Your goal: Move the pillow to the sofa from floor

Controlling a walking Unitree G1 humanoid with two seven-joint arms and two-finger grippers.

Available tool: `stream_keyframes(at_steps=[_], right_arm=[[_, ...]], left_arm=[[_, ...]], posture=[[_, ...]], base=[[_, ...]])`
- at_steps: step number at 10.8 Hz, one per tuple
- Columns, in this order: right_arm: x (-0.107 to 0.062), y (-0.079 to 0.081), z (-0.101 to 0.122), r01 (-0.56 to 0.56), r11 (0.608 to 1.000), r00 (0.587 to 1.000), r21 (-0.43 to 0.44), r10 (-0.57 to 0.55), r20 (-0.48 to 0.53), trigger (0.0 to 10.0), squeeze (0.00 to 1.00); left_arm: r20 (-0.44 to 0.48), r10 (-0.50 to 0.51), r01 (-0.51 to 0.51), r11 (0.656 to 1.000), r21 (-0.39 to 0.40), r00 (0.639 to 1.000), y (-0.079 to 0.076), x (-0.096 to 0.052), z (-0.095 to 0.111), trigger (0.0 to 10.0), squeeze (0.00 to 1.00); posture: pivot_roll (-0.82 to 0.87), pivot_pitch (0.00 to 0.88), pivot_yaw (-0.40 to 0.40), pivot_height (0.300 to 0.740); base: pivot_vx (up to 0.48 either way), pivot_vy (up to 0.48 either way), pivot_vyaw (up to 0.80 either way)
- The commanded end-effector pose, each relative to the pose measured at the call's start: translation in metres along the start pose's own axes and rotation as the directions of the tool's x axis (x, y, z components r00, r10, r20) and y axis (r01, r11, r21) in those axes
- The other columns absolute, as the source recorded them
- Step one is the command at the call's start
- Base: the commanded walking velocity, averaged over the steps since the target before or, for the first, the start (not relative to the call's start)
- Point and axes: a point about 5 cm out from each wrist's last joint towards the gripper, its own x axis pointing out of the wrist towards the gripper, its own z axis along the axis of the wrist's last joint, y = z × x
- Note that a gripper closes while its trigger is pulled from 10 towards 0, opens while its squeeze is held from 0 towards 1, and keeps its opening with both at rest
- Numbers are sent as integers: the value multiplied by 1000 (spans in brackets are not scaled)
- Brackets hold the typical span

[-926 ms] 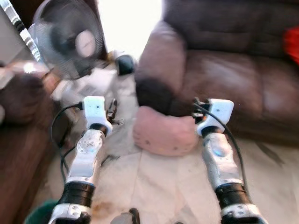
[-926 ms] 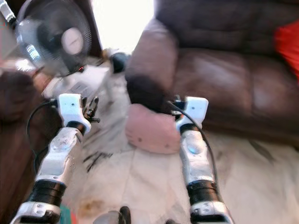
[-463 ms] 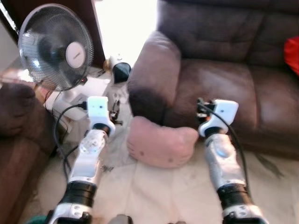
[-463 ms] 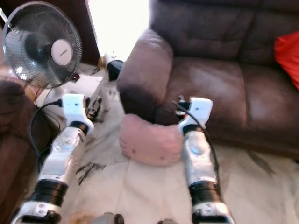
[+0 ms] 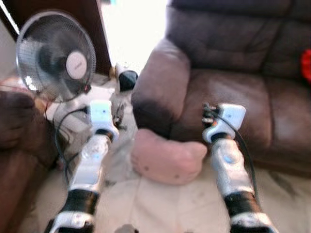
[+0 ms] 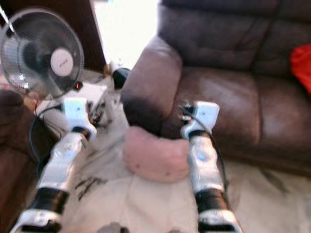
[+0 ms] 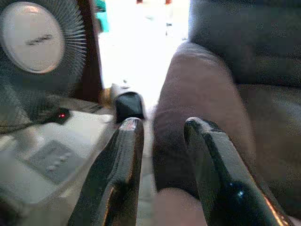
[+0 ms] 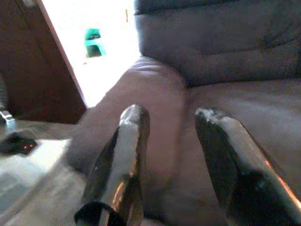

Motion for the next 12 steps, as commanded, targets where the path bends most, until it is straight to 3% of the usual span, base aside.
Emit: stream_keyframes(at_steps=[1,5,8,12], right_arm=[[-1,-8,3,22,1000,1000,-6,-22,8,10000,0],[-1,-10,0,30,1000,999,3,-30,-16,10000,0],[0,-7,1,20,1000,1000,13,-20,-8,10000,0],[-1,-6,1,13,1000,1000,-1,-13,-3,10000,0]], left_arm=[[7,-16,16,1000,-1,1000,-5,1,3,10000,0],[8,-16,16,1000,-1,1000,-4,2,5,10000,0],[11,-22,22,1000,3,1000,-2,3,6,10000,0],[7,-45,45,999,-5,999,-2,1,3,10000,0]], posture=[[88,169,31,728],[88,176,30,728],[89,180,31,728],[90,179,30,728]], base=[[307,0,0],[305,0,0],[304,0,-644],[0,0,0]])
